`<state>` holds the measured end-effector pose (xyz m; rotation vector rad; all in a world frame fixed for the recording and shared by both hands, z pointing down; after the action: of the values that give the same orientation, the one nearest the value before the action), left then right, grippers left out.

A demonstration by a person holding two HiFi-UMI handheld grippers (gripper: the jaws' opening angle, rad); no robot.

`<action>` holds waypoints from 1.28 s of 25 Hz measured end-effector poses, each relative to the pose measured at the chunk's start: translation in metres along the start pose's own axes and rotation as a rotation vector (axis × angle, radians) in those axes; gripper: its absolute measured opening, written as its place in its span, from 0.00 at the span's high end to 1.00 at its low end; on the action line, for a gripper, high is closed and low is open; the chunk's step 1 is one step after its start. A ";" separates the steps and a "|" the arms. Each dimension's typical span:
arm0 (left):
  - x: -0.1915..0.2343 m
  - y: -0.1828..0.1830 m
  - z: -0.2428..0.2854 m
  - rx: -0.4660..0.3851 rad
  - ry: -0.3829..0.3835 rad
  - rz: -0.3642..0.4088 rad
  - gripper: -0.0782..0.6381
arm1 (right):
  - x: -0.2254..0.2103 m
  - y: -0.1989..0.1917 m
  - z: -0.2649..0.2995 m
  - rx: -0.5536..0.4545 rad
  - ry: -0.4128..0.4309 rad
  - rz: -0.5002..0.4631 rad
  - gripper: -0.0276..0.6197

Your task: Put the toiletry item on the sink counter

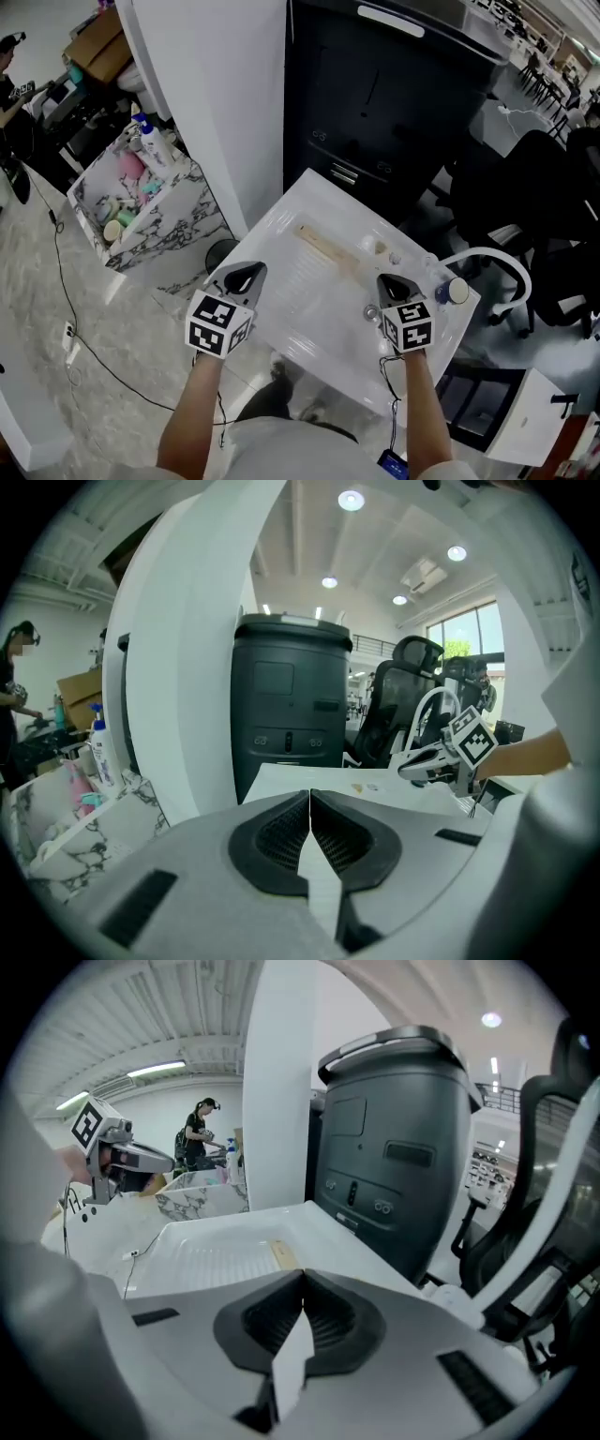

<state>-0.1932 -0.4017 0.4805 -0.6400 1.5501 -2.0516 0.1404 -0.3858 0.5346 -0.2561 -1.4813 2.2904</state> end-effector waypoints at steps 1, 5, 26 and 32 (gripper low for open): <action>-0.008 0.004 -0.005 -0.010 0.006 0.008 0.88 | -0.003 0.003 -0.014 -0.021 -0.008 -0.008 0.96; -0.044 0.022 -0.023 -0.045 0.016 0.044 0.88 | -0.012 0.016 -0.071 -0.102 -0.028 -0.035 0.96; -0.187 0.110 -0.117 -0.308 0.039 0.259 0.88 | -0.011 0.086 -0.298 -0.443 -0.132 -0.176 0.96; -0.209 0.119 -0.132 -0.342 0.045 0.298 0.88 | -0.004 0.087 -0.319 -0.473 -0.138 -0.192 0.96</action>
<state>-0.1024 -0.2008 0.3173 -0.4494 1.9160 -1.6082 0.2396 -0.1539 0.3211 -0.0801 -2.0135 1.8167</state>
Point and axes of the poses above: the fingertips, and each gripper's own axes: z forward along the fingers, x to its left, y out of its top, the point moved 9 cm from there along -z, backward along the fingers, and after that the axes turned 13 degrees about -x, right-handed, at the moved point
